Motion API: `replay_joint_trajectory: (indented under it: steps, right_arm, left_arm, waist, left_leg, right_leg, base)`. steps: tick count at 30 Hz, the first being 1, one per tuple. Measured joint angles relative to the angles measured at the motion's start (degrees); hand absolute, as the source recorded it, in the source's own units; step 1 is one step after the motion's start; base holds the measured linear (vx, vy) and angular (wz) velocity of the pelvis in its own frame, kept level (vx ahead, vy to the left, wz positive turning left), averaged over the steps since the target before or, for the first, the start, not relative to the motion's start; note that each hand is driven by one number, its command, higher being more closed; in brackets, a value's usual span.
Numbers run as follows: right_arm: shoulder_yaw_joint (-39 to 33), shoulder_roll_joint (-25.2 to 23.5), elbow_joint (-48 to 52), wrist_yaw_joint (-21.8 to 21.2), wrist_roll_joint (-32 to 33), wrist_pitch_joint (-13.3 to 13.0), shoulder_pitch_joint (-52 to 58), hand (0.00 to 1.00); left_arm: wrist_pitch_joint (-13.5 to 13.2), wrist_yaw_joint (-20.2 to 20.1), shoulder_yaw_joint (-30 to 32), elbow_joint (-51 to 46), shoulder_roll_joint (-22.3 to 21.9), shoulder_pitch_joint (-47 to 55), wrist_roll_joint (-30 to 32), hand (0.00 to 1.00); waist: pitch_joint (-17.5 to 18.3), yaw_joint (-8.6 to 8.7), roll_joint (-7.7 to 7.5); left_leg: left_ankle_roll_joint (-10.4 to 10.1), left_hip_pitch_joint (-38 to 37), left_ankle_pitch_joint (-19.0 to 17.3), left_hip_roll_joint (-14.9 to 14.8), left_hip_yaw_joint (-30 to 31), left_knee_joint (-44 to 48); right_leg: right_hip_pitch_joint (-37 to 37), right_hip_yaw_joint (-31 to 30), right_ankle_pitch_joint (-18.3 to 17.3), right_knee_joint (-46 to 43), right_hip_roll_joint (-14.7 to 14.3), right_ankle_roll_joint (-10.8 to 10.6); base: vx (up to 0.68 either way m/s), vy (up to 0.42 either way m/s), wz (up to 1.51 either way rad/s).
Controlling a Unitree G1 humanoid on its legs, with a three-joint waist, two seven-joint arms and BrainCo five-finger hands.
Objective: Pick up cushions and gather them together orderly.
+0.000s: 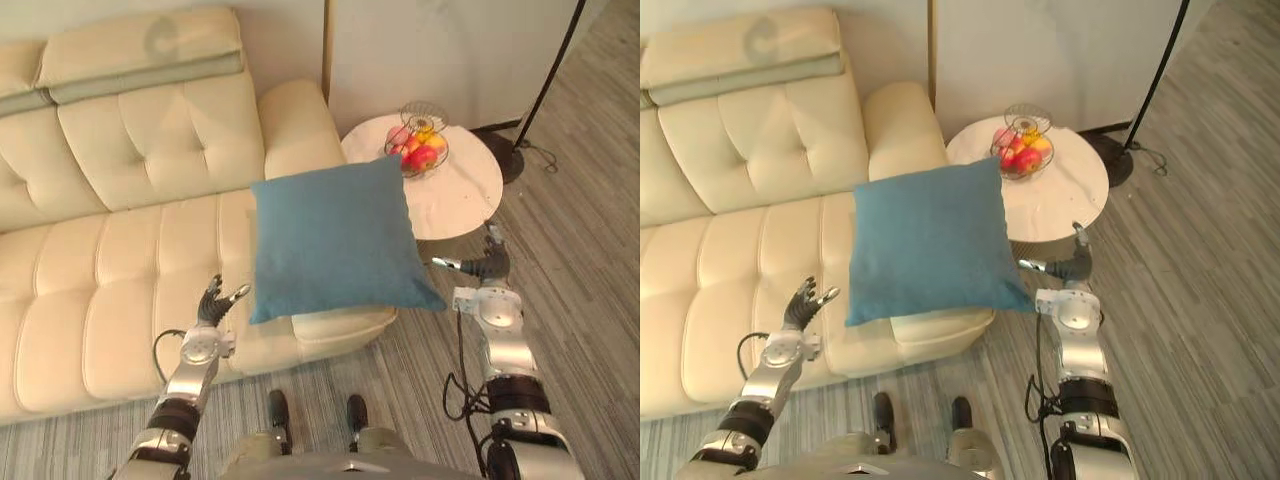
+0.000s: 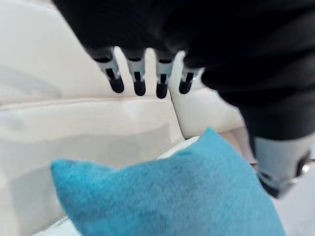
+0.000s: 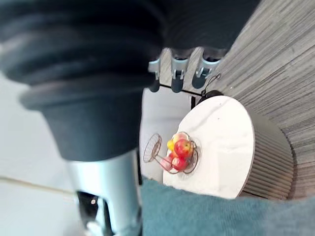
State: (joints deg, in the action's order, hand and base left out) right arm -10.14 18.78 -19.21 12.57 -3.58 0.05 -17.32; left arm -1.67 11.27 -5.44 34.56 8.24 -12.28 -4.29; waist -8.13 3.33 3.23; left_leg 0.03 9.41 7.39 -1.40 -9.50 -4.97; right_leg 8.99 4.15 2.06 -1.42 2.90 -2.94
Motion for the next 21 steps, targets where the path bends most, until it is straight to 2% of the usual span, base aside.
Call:
replay_joint_trajectory:
  steps: [4,8,9,11,12,17,21]
  right_arm:
    - [3.26,0.12,-3.13,0.03,1.5,0.1,-5.38,0.0]
    - [6.94,0.42,-8.88,0.43,3.02,0.43,-13.11,0.0]
    - [7.46,0.41,-9.19,0.5,3.42,0.6,-13.93,1.0]
    - [8.73,0.39,-9.79,0.83,3.85,1.08,-16.56,1.0]
    - [9.89,0.43,-11.12,1.77,4.27,1.31,-19.65,1.0]
    - [12.93,1.63,-11.11,3.0,4.35,1.48,-24.6,1.0]
    - [14.3,2.64,-10.39,3.05,4.45,1.48,-25.07,1.0]
  left_arm:
    - [0.0,0.8,-2.12,2.51,-0.34,-6.11,-0.06,0.0]
    - [0.02,1.12,-4.24,7.85,0.29,-17.01,-0.13,0.0]
    - [0.02,1.12,-4.5,8.3,0.35,-18.06,-0.14,0.0]
    - [0.05,1.17,-5.58,9.38,0.71,-20.96,-0.18,0.0]
    - [0.05,1.15,-6.48,9.8,1.21,-23.33,-0.2,1.0]
    - [0.38,1.13,-8.74,11.7,2.31,-30.38,-1.64,1.0]
    - [0.4,1.47,-9.12,11.1,2.39,-32.72,-2.55,1.0]
  waist:
    - [-2.46,-0.05,0.16]
    - [-6.81,-0.2,0.71]
    - [-7.08,-0.27,0.7]
    - [-8.54,-0.53,0.71]
    - [-9.74,-0.51,0.72]
    - [-11.16,-0.62,0.86]
    - [-11.75,-0.56,0.84]
  left_leg:
    - [0.11,4.41,1.53,-0.2,0.18,0.01]
    - [-0.26,9.77,3.85,-0.17,0.95,0.31]
    - [-0.4,10.41,4.1,-0.17,1.06,0.32]
    - [-0.43,11.45,4.68,-0.18,1.27,0.33]
    - [-0.54,12.48,5.17,-0.18,1.28,0.34]
    - [-1.53,16.4,5.89,-0.17,0.56,0.33]
    - [-1.25,17.01,5.61,-0.52,-1.26,0.32]
  right_leg:
    - [4.61,0.09,1.64,-0.67,-0.14,0.05]
    - [10.61,1.33,2.59,-3.12,0.19,-0.01]
    - [11.41,1.39,2.59,-3.61,0.21,0.0]
    - [12.97,1.45,2.56,-4.92,0.26,0.03]
    - [14.74,1.44,2.5,-6.49,0.39,0.06]
    - [20.64,1.17,2.07,-10.24,0.86,0.21]
    - [22.84,1.08,0.63,-13.52,1.18,0.43]
  base:
    - [-0.13,0.022,0.01]
    - [-0.12,0.016,0.09]
    - [-0.08,0.003,0.13]
    - [-0.06,0.001,0.04]
    - [-0.08,-0.002,0.02]
    - [-0.07,-0.012,-0.03]
    - [-0.04,-0.02,0.0]
